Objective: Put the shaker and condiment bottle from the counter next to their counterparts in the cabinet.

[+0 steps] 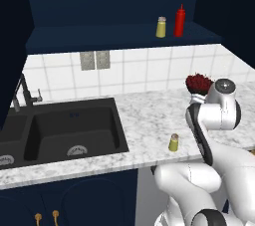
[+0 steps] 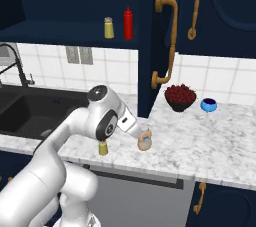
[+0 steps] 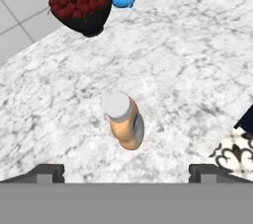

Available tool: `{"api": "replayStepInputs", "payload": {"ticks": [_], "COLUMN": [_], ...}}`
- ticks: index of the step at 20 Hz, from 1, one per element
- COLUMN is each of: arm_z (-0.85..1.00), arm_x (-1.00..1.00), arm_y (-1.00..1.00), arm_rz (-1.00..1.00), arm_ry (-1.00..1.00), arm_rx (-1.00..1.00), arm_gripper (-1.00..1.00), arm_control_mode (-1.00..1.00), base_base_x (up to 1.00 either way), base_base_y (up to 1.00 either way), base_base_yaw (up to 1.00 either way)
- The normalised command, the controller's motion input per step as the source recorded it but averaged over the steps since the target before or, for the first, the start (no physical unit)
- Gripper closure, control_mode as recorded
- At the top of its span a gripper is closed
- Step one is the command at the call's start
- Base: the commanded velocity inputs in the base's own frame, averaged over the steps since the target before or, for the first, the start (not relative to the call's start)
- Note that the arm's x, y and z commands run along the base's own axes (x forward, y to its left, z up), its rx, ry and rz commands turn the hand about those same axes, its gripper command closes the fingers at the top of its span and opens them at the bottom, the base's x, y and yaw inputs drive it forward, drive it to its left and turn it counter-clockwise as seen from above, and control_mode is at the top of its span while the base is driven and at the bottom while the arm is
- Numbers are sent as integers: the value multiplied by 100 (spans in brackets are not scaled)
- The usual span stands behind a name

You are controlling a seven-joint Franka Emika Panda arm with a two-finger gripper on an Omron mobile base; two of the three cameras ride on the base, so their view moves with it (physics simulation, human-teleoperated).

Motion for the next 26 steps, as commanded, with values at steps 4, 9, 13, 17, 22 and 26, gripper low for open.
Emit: {"api": "replayStepInputs", "payload": {"ticks": [4,9,13,17,22,26], "arm_z": [-20,-21,-20,-18,-17,-18], "arm_x": [17,15,17,21,22,18], "arm_y": [-13,-13,-10,-4,-2,-8], "arm_rz": [0,0,0,0,0,0], "arm_ry": [0,0,0,0,0,0], "arm_rx": [3,3,2,0,0,2], "arm_gripper": [-100,-100,-100,-100,-100,-100], "arm_control_mode": [-100,-100,-100,-100,-100,-100], "base_base_x": [0,0,0,0,0,0], "base_base_y": [0,0,0,0,0,0], "base_base_yaw": [0,0,0,0,0,0]}}
